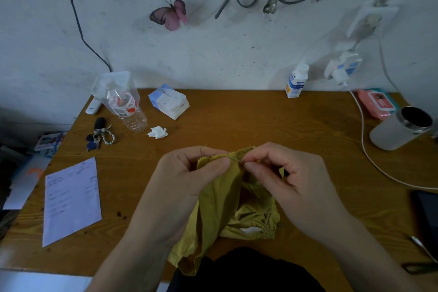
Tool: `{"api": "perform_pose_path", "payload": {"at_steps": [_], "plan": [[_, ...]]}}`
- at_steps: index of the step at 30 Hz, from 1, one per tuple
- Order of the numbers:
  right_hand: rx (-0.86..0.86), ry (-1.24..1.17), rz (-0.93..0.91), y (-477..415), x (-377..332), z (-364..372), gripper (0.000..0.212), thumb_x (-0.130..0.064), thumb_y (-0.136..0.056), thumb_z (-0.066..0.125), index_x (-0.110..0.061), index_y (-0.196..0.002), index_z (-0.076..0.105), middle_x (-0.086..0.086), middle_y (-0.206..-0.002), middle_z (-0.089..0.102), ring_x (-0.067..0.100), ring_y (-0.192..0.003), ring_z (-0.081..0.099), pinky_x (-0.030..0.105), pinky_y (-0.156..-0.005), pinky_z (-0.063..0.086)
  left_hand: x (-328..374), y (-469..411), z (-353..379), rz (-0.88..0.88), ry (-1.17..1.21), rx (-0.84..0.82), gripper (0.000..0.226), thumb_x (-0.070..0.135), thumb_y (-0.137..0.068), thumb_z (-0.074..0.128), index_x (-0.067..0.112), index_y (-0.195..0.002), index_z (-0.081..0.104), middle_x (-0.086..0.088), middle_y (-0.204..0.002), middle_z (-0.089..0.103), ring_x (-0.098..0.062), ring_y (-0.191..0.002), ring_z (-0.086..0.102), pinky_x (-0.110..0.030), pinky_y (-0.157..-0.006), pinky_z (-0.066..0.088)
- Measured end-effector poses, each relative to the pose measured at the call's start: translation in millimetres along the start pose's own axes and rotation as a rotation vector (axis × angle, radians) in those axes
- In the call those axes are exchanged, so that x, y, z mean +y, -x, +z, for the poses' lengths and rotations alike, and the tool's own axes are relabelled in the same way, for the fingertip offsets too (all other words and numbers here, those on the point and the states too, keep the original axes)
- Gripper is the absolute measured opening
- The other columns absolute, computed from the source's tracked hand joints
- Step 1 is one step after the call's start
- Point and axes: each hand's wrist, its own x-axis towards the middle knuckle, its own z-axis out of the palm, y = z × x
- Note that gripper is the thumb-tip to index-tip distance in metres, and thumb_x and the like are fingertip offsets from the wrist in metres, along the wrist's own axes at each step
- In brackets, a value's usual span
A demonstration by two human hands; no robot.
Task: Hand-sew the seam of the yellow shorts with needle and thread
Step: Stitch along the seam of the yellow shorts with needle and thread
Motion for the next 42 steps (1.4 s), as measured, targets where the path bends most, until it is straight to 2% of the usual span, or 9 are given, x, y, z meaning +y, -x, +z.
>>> {"api": "perform_pose_path", "payload": {"at_steps": [9,15,21,24,27,29,33,37,42], "plan": [[0.0,0.048,0.03,0,-2,-1,0.013,-0.023,-0.085,0.057,-0.021,-0.087,0.07,-0.011,-0.07,0.067,0.002,-0.066,0.061,0.018,-0.055,0.048,3,1,2,0.033,-0.067,0.008,0.016,0.026,-0.062,0.062,0.022,-0.067,0.076,0.0,-0.064,0.072,-0.007,-0.058,0.068,-0.01,-0.051,0.049],[-0.002,0.063,0.041,1,-4,-1,0.014,-0.024,-0.085,0.056,-0.021,-0.09,0.069,-0.01,-0.065,0.065,0.006,-0.061,0.06,0.023,-0.052,0.046,2,0,4,0.097,-0.198,0.035,0.019,0.01,-0.08,0.064,0.021,-0.068,0.074,0.005,-0.062,0.071,-0.002,-0.057,0.066,-0.005,-0.049,0.045],[-0.164,-0.013,0.137,-1,0,-8,0.035,-0.02,-0.091,0.056,-0.029,-0.124,0.054,-0.008,-0.054,0.054,0.012,-0.05,0.051,0.017,-0.051,0.038,-2,1,1,0.18,-0.393,0.029,0.018,0.019,-0.082,0.064,0.03,-0.073,0.074,0.012,-0.069,0.072,-0.003,-0.067,0.067,-0.01,-0.058,0.05],[-0.268,-0.138,0.197,-2,0,-11,0.02,-0.021,-0.092,0.054,-0.031,-0.104,0.066,-0.012,-0.067,0.064,0.01,-0.059,0.057,0.019,-0.053,0.042,-2,2,1,0.2,-0.41,0.015,0.016,0.019,-0.08,0.064,0.03,-0.074,0.074,0.011,-0.069,0.072,-0.005,-0.067,0.068,-0.012,-0.057,0.051],[-0.217,-0.159,0.201,0,-1,-11,0.015,-0.027,-0.089,0.052,-0.026,-0.089,0.067,-0.008,-0.071,0.068,0.012,-0.063,0.061,0.029,-0.056,0.049,-2,2,2,0.209,-0.412,0.028,0.014,0.02,-0.078,0.065,0.03,-0.073,0.074,0.009,-0.068,0.072,-0.005,-0.065,0.067,-0.013,-0.056,0.052],[-0.181,-0.115,0.176,1,-1,-9,0.015,-0.027,-0.088,0.052,-0.024,-0.089,0.067,-0.004,-0.071,0.068,0.014,-0.063,0.062,0.033,-0.058,0.049,-3,1,2,0.21,-0.419,0.058,0.009,0.022,-0.075,0.067,0.03,-0.073,0.072,0.01,-0.069,0.072,-0.004,-0.065,0.067,-0.011,-0.056,0.051],[-0.102,-0.035,0.121,4,-1,-9,0.014,-0.026,-0.087,0.052,-0.022,-0.087,0.066,-0.007,-0.064,0.064,0.009,-0.059,0.058,0.016,-0.052,0.043,-4,0,-1,0.188,-0.368,0.113,0.015,0.035,-0.061,0.069,0.031,-0.075,0.07,0.013,-0.072,0.072,-0.003,-0.068,0.068,-0.011,-0.057,0.051],[-0.087,-0.02,0.108,6,-1,-9,0.016,-0.026,-0.086,0.052,-0.021,-0.089,0.066,-0.008,-0.063,0.063,0.009,-0.059,0.059,0.023,-0.053,0.045,-3,0,-3,0.204,-0.321,0.132,0.032,0.049,-0.049,0.063,0.035,-0.076,0.071,0.013,-0.073,0.072,-0.002,-0.068,0.067,-0.01,-0.057,0.051],[-0.071,-0.017,0.105,7,1,-11,0.009,-0.017,-0.09,0.058,-0.021,-0.09,0.066,-0.006,-0.066,0.065,0.009,-0.059,0.06,0.023,-0.053,0.046,-2,0,-2,0.214,-0.263,0.148,0.022,0.041,-0.056,0.063,0.04,-0.076,0.073,0.015,-0.071,0.072,0.003,-0.068,0.066,-0.005,-0.052,0.046]]}}
